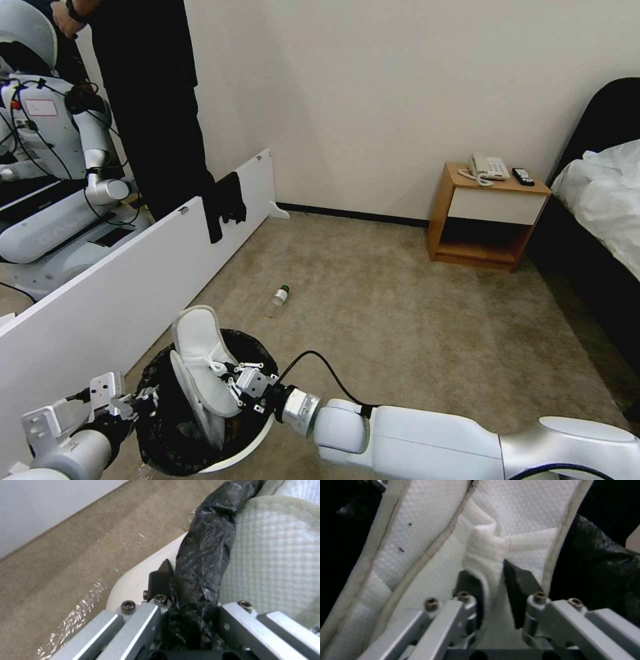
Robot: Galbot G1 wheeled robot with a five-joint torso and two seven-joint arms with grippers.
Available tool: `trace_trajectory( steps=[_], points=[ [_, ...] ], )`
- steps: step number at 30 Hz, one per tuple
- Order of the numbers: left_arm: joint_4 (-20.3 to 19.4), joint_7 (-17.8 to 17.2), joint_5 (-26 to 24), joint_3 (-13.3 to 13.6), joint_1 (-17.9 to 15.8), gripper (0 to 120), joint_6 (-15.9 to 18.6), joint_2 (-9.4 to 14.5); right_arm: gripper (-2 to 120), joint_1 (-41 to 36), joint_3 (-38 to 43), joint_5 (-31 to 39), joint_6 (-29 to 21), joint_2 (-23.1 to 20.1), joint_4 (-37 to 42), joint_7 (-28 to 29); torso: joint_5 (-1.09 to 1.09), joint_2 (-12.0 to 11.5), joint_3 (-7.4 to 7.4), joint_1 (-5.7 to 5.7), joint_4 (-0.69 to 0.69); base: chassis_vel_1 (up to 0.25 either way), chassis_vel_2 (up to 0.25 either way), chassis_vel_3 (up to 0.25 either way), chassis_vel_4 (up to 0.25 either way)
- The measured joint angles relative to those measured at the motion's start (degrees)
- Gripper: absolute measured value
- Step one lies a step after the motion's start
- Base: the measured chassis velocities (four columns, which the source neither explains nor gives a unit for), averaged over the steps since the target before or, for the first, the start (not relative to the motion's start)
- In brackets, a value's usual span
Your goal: Pick up the trash bin, then pick up the garbage from the floor and place it into the trash bin.
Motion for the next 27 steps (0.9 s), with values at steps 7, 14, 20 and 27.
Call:
trace_trajectory(
  steps=[7, 14, 20, 27],
  points=[
    [0.06, 0.01, 0.00, -0.09, 0.05, 2, 0.00, -0.07, 43, 0.30, 0.01, 0.14, -0.24, -0.32, 0.96, 0.30, 0.00, 0.00, 0.00, 0.00, 0.00, 0.000, 0.000, 0.000, 0.000],
    [0.10, 0.01, 0.01, -0.14, 0.15, 2, -0.03, -0.09, 70, 0.98, 0.03, 0.51, -0.62, -0.59, 2.44, 0.61, 0.00, 0.00, 0.00, 0.00, 0.00, 0.000, 0.000, 0.000, 0.000],
    [0.27, 0.01, 0.10, -0.16, 0.18, 2, -0.04, -0.11, 95, 1.26, 0.35, 0.78, -0.84, -1.10, 3.59, 0.93, 0.00, 0.00, 0.00, 0.00, 0.00, 0.000, 0.000, 0.000, 0.000],
    [0.34, 0.00, 0.08, -0.24, 0.12, 2, -0.05, 0.01, 98, 1.49, 0.60, 1.05, -1.06, -2.13, 5.06, 1.18, 0.00, 0.00, 0.00, 0.00, 0.00, 0.000, 0.000, 0.000, 0.000]
  ],
)
